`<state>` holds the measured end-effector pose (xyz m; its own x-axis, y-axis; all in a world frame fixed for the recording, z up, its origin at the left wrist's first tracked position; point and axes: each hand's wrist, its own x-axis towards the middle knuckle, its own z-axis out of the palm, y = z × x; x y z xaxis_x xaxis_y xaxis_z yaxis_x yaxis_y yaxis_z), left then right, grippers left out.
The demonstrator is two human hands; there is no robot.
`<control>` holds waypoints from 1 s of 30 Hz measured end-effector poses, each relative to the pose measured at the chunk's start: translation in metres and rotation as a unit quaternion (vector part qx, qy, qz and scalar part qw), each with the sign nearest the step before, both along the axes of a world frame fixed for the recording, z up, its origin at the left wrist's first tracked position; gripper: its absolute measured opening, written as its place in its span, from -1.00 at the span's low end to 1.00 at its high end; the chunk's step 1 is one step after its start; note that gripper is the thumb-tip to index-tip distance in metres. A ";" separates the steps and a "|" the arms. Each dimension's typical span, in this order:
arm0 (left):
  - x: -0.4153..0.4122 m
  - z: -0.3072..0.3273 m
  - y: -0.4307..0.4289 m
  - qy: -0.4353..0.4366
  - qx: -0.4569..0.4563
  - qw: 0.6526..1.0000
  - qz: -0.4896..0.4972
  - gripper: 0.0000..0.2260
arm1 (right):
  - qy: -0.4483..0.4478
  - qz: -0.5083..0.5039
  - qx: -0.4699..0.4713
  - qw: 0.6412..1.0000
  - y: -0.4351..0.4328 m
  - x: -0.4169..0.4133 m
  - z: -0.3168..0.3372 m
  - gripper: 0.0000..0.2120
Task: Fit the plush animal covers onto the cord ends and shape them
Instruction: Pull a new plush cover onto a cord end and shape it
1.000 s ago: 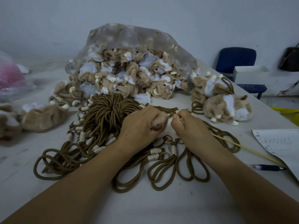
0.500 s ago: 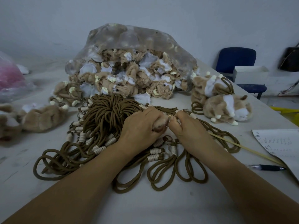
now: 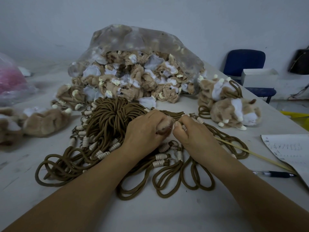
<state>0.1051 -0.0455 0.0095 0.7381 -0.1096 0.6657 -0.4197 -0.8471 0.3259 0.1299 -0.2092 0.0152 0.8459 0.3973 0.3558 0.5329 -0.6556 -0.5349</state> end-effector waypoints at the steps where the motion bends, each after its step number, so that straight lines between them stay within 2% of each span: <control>1: 0.000 0.000 0.000 0.006 -0.011 1.000 0.002 -0.78 | -0.001 0.008 0.002 1.000 0.000 -0.001 0.001 -0.65; 4: 0.003 -0.001 0.003 0.006 -0.026 1.000 -0.007 -0.81 | 0.011 0.026 0.053 0.998 -0.003 -0.004 0.003 -0.64; 8: 0.007 -0.002 0.009 0.032 -0.054 0.997 -0.035 -0.76 | 0.024 -0.008 0.087 0.996 -0.010 0.000 0.003 -0.56; 12: 0.008 -0.003 0.013 0.057 -0.093 0.993 -0.042 -0.82 | 0.023 -0.026 0.107 0.994 -0.012 0.004 0.000 -0.67; 15: 0.008 -0.004 0.013 0.052 -0.079 0.995 -0.026 -0.98 | 0.015 -0.022 0.099 0.995 -0.012 0.007 -0.003 -0.75; 16: 0.008 -0.004 0.014 0.047 -0.075 0.996 -0.021 -0.96 | 0.011 -0.019 0.087 0.996 -0.012 0.008 -0.005 -0.77; 19: 0.006 -0.004 0.012 0.030 -0.062 0.997 -0.031 -0.83 | -0.056 -0.032 0.048 0.997 -0.011 0.009 -0.008 -0.77; 21: 0.007 -0.003 0.011 0.018 -0.036 0.998 -0.041 -0.85 | -0.137 -0.046 0.056 0.988 -0.009 0.007 -0.003 -0.76; 23: 0.008 -0.004 0.011 0.014 -0.011 0.999 -0.041 -0.91 | -0.189 -0.019 0.063 0.980 -0.004 0.002 0.002 -0.82; 27: 0.009 -0.002 0.009 -0.032 0.024 0.997 -0.063 -0.85 | -0.185 0.090 0.000 0.979 0.007 -0.004 0.001 -0.83; 30: 0.010 -0.004 0.009 -0.040 0.031 0.997 -0.055 -0.80 | -0.186 0.096 -0.010 0.978 0.007 -0.003 0.000 -0.86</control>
